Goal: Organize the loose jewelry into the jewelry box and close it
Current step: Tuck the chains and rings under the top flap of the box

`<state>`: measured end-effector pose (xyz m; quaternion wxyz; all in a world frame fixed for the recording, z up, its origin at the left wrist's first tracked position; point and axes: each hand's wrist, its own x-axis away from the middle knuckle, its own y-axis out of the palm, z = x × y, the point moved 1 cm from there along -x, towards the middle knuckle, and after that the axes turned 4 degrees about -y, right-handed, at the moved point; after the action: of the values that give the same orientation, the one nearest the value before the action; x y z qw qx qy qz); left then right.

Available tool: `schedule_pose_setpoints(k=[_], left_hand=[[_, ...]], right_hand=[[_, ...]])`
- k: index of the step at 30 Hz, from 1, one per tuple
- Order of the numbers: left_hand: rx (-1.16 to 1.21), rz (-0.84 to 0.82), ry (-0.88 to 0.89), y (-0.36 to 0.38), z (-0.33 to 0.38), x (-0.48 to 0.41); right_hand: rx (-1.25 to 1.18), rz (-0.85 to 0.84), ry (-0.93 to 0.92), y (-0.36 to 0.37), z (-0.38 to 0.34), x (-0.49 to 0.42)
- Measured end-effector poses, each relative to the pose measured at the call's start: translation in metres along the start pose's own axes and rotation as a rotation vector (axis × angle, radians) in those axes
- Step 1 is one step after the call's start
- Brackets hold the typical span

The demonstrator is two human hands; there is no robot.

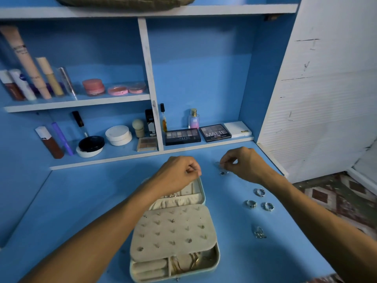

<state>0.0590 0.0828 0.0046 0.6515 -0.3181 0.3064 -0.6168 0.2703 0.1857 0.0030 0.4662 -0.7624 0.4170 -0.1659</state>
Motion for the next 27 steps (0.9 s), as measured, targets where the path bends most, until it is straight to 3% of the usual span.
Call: schedule_pose_setpoints(k=[5,15,20,27], left_hand=[[-0.08,-0.017,0.027,0.023,0.018,-0.035],[-0.336,-0.017,0.044,0.051,0.024,-0.071],[-0.26,-0.005,0.043,0.046,0.023,-0.074],[0.004,0.037,0.042,0.034,0.028,-0.072]], right_hand=[[0.178,-0.011,0.085,-0.008,0.021,-0.005],[0.267,-0.031,0.081,-0.003,0.034,-0.009],[0.336,-0.009,-0.018,0.001,0.037,-0.01],[0.047,0.202,-0.038,-0.02,0.031,-0.016]])
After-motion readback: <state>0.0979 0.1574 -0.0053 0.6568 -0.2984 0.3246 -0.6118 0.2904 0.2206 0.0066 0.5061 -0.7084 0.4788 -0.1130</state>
